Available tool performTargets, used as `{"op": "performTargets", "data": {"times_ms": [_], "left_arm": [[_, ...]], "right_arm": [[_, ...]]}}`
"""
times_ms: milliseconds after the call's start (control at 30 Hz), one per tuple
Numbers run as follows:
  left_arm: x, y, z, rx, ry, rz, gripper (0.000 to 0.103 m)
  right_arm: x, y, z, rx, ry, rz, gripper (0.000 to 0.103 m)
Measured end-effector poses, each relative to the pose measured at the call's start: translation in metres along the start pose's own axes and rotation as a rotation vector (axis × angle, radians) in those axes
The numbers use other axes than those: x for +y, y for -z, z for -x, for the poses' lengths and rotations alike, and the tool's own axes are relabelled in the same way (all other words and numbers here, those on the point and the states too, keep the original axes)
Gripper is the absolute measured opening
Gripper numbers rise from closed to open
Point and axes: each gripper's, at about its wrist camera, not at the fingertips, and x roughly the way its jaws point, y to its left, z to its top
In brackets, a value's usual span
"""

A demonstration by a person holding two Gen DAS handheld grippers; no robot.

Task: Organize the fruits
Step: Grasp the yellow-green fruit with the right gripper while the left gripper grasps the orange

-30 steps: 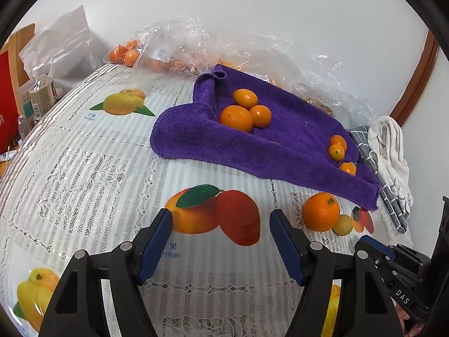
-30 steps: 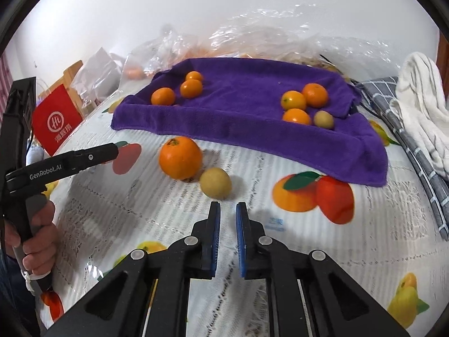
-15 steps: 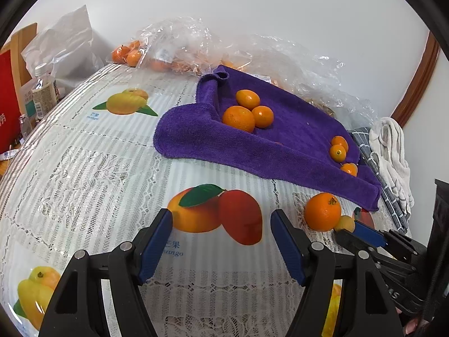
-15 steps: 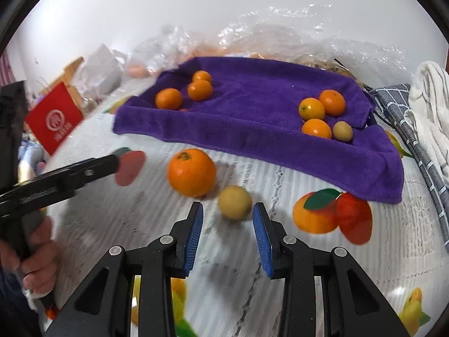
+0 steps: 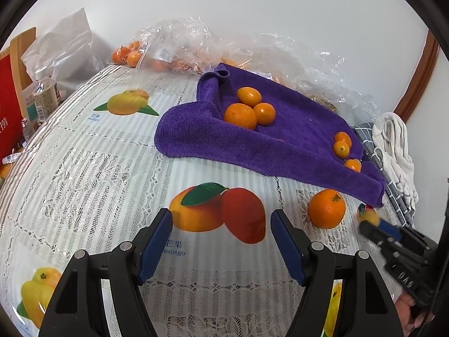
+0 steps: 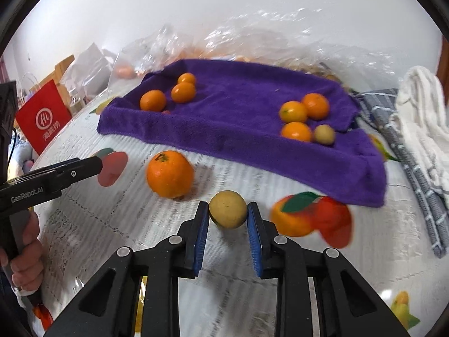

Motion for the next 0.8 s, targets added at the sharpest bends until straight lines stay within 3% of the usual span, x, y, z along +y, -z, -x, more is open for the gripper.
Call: {"op": "performTargets", "data": {"times_ms": [367, 467, 600, 700, 800], "left_arm": [[-0.006, 0.001, -0.002, 0.004, -0.023, -0.047, 0.072], [-0.006, 0.002, 0.001, -0.004, 0.003, -0.041, 0.072], [-0.03, 0.005, 0.011, -0.027, 0.067, -0.136, 0.073], [-0.056, 0.003, 0.008, 0.005, 0.081, -0.198, 0.073], [-0.071, -0.002, -0.004, 0.055, 0.146, -0.178, 0.073]], "right_arm": [[-0.058, 0.013, 0.012, -0.03, 0.097, -0.103, 0.027], [-0.066, 0.016, 0.011, -0.023, 0.095, -0.122, 0.027], [-0.073, 0.019, 0.012, -0.032, 0.094, -0.133, 0.027], [-0.074, 0.02, 0.016, -0.039, 0.092, -0.128, 0.027], [-0.077, 0.02, 0.02, -0.05, 0.092, -0.126, 0.027]]}}
